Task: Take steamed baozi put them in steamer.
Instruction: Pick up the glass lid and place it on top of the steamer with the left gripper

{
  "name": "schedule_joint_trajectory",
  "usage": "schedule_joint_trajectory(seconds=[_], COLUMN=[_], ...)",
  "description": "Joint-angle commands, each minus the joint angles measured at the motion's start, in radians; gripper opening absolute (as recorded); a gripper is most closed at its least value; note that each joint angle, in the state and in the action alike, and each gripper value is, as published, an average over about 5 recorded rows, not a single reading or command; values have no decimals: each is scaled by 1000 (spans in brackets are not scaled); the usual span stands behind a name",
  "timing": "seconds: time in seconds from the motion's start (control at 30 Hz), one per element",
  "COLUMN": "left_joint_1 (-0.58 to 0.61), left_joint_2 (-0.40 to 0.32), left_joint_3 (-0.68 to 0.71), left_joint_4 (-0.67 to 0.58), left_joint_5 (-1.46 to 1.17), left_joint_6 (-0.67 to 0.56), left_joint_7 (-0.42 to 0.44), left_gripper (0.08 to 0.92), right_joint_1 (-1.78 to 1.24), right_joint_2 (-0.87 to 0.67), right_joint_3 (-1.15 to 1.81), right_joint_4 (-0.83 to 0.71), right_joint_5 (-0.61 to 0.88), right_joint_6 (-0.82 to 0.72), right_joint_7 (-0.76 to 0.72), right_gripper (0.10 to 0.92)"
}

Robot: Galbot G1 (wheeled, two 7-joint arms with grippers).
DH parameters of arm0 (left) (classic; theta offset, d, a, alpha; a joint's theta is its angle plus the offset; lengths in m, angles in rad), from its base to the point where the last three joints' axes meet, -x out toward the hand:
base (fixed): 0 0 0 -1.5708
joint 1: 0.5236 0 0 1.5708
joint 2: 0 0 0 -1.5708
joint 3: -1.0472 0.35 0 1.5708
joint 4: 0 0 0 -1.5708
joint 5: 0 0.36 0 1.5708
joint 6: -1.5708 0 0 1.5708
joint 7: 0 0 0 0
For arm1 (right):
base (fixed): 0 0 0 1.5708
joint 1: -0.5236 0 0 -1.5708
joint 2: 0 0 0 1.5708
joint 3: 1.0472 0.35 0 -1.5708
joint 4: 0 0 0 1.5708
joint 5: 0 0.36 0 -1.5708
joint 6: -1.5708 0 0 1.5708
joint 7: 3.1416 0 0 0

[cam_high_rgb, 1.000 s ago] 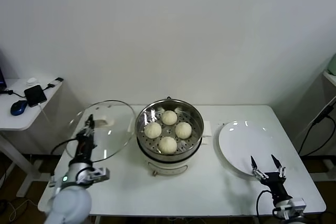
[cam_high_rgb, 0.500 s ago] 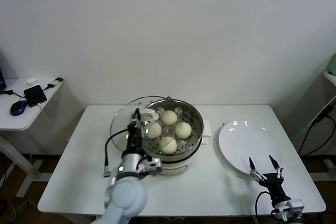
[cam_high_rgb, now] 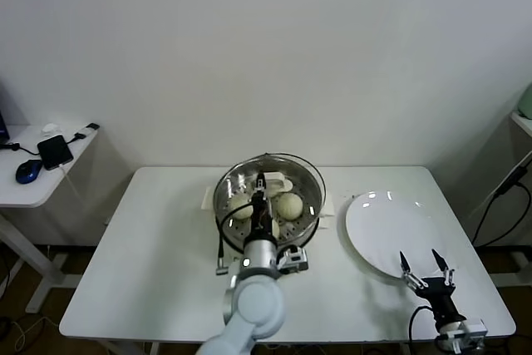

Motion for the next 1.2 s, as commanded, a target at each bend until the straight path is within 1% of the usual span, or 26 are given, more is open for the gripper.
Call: schedule_joint_trajectory(seconds=[0.03,0.27,0.73,0.97,1.07,1.2], left_joint_1=[-26,-34,-9,-13,-26,-36], left_joint_2=[-54,-45,-48,-35,-26,5], left_joint_3=[16,-10,-9,-5,6,26], left_joint_4=[107,127,125,114,90,35], left_joint_5=[68,75,102,90,46,-33], left_joint_6=[11,10,4,-11,-13,-9], left_joint_7=[-7,-30,-26,-18,-12,16], left_gripper=[132,132,132,132,168,275], right_joint_1=[6,13,10,11,11,10], right_joint_2=[3,18,26,28,28,27], right_joint_3=[-1,0,4,5,4,4], right_joint_4=[-9,-9,-12,-13,-9,-5], right_joint_5=[10,6,-7,-20,-22,-27], right_joint_6=[21,33,56,75,75,70], right_joint_7=[17,27,30,30,28,21], right_gripper=[823,823,823,823,823,823])
